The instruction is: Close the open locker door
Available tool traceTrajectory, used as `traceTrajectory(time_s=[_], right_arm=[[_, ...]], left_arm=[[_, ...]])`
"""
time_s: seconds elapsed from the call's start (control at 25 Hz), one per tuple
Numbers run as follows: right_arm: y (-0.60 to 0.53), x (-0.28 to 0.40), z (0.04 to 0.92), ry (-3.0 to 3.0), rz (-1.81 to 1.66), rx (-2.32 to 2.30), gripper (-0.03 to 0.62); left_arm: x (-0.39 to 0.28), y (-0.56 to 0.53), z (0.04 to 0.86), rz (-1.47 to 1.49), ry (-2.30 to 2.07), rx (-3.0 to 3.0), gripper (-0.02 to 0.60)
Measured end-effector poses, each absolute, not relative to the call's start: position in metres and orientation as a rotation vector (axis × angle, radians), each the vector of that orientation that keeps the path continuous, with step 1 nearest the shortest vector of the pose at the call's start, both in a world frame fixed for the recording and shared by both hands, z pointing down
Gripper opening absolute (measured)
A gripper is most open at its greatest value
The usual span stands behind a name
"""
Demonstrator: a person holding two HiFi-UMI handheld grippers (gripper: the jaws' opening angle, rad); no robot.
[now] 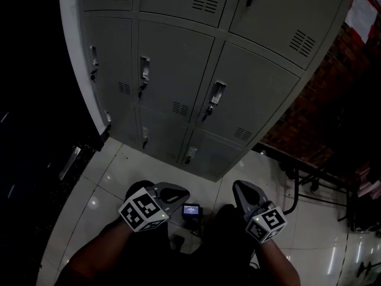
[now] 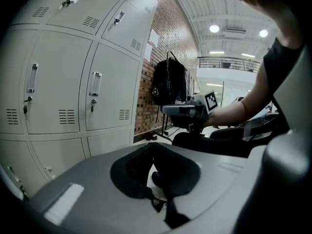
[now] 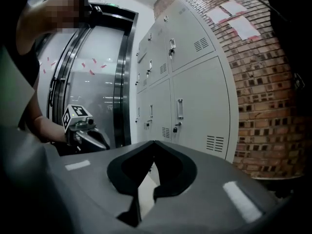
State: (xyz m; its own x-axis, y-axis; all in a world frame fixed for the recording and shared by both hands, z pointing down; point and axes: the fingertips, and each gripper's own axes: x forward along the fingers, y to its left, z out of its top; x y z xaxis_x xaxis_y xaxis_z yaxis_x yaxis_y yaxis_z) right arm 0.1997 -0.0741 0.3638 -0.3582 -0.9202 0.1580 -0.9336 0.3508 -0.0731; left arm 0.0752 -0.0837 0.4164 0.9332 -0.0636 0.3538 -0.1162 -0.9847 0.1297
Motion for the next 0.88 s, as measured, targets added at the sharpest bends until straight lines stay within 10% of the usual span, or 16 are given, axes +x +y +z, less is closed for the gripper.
traceTrajectory(time_s=[0.88], right_arm=[[-0.044,0.196,0.381,-2.525,0.270,1.656,0.002]], left_arm=[[0.075,-0.085,0.410,0.541,-0.148,2.948,0.012]])
